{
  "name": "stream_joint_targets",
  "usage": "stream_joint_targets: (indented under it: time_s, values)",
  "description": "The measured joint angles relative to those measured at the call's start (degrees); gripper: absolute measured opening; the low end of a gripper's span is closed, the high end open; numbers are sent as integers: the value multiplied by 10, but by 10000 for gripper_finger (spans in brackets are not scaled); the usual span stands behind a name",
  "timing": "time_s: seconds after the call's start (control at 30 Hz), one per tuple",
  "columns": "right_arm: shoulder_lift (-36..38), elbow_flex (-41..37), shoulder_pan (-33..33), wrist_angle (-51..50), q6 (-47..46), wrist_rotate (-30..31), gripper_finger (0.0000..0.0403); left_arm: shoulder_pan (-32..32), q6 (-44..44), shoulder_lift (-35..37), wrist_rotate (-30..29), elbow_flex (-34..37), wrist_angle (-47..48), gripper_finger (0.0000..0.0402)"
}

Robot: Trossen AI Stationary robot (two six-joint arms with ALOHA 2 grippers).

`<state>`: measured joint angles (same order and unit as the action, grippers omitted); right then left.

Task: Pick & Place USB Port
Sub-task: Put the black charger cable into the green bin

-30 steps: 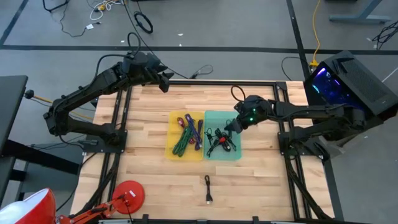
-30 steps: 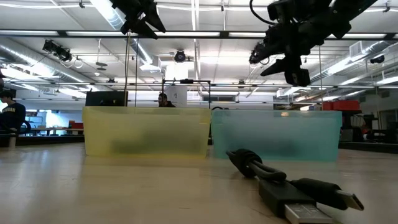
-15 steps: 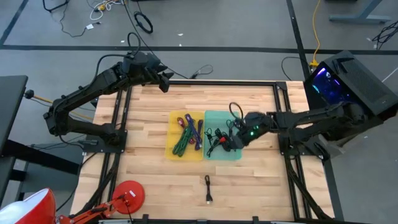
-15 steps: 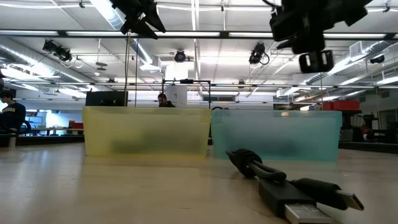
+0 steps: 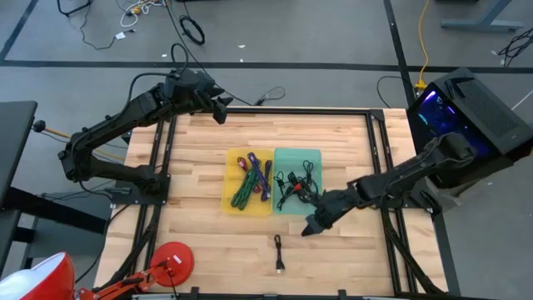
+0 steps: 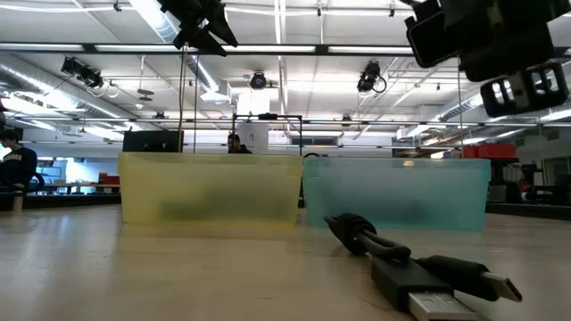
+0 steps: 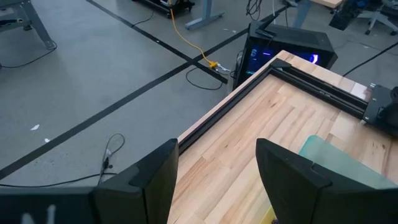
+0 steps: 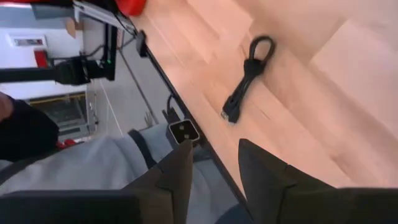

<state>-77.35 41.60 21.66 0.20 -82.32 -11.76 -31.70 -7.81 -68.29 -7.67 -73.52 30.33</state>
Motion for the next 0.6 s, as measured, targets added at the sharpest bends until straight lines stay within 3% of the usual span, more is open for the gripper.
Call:
stream_joint_targets:
  time_s: [0.3, 0.6]
  values:
    - [-91, 0, 7, 74, 35, -7, 129, 0, 1, 0, 4, 0, 0, 220]
    - [-123, 0, -7, 108, 69, -25, 115, 0, 1, 0, 4, 0, 4, 220]
